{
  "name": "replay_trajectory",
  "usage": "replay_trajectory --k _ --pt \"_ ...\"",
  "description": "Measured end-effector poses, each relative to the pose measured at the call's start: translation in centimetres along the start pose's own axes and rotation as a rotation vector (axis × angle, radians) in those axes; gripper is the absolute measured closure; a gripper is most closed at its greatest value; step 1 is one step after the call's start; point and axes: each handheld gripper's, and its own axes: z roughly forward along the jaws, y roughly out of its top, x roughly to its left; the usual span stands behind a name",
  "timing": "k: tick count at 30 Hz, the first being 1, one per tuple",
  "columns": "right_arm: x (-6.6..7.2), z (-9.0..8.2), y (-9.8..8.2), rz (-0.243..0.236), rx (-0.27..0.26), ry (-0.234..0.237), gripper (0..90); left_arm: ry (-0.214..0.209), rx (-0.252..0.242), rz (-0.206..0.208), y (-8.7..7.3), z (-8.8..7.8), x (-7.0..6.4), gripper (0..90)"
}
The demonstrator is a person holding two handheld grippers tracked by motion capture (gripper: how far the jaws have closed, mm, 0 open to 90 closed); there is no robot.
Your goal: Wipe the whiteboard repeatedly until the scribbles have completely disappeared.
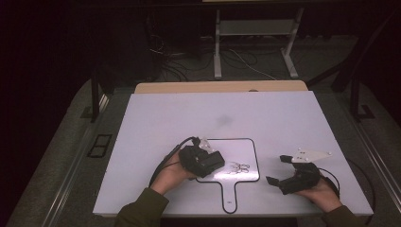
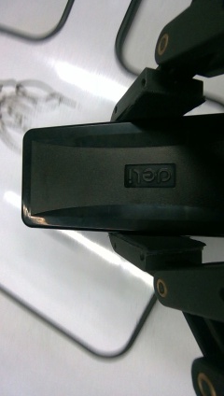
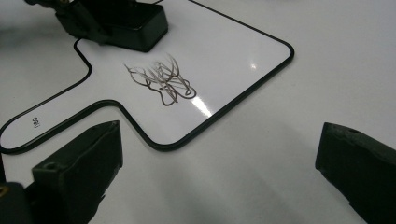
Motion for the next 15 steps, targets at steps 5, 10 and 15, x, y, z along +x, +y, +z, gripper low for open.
replay_trajectory --k 5,10,15 --pt "0.0 0.0 0.0 0.002 0.003 0.002 0.0 0.006 -0.002 -0.016 -0.3 -0.1 0.3 39.4" --pt "0.0 0.1 0.0 0.002 0.003 0.002 0.0 0.063 -0.006 -0.06 -0.6 -0.3 1.8 39.4" --pt "0.0 0.1 0.0 0.001 0.003 0.003 0.0 0.085 0.003 -0.073 -0.7 -0.4 2.5 39.4"
